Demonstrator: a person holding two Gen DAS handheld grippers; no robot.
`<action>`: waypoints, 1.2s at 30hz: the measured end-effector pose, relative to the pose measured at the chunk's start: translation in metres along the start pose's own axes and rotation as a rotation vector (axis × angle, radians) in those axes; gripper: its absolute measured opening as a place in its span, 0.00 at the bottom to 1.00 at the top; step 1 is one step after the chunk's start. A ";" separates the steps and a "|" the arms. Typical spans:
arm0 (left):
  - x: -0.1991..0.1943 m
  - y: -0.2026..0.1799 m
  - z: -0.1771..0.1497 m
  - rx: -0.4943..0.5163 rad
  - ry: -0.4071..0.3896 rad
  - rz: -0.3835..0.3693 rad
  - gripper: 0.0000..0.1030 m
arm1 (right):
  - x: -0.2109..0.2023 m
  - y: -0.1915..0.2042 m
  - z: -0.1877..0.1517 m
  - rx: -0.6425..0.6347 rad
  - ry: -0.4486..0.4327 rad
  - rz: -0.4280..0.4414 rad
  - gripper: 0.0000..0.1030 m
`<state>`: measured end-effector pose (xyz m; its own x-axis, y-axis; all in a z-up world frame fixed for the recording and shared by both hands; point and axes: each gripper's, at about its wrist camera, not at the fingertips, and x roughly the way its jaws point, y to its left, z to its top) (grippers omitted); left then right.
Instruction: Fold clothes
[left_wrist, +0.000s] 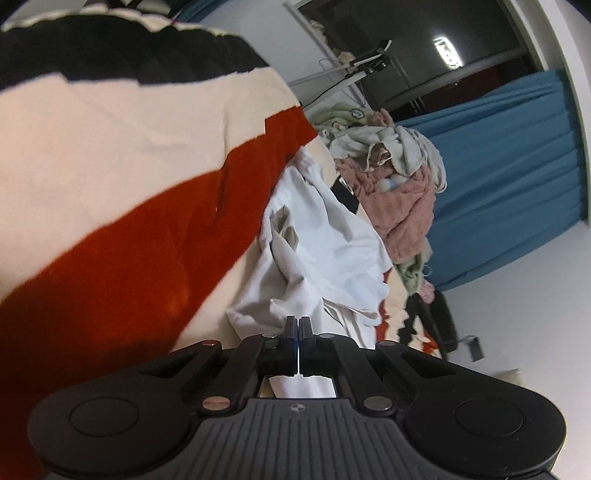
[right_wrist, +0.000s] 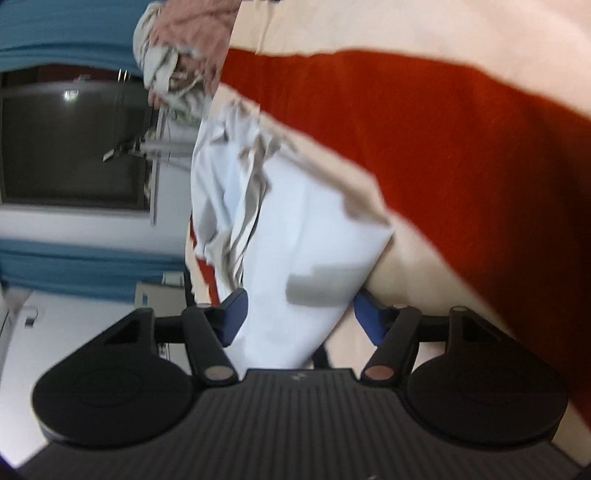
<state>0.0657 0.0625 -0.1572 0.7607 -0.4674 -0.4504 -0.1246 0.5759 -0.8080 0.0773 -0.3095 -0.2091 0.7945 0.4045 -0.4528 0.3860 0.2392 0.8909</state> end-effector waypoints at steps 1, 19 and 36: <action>0.000 0.002 0.000 -0.012 0.015 -0.001 0.03 | 0.000 -0.001 -0.001 0.005 -0.003 0.000 0.62; 0.059 0.008 -0.013 -0.093 0.185 -0.041 0.36 | -0.028 0.028 0.007 -0.230 -0.176 0.038 0.07; -0.050 -0.046 -0.033 0.147 -0.074 -0.202 0.05 | -0.089 0.049 -0.025 -0.437 -0.306 0.128 0.07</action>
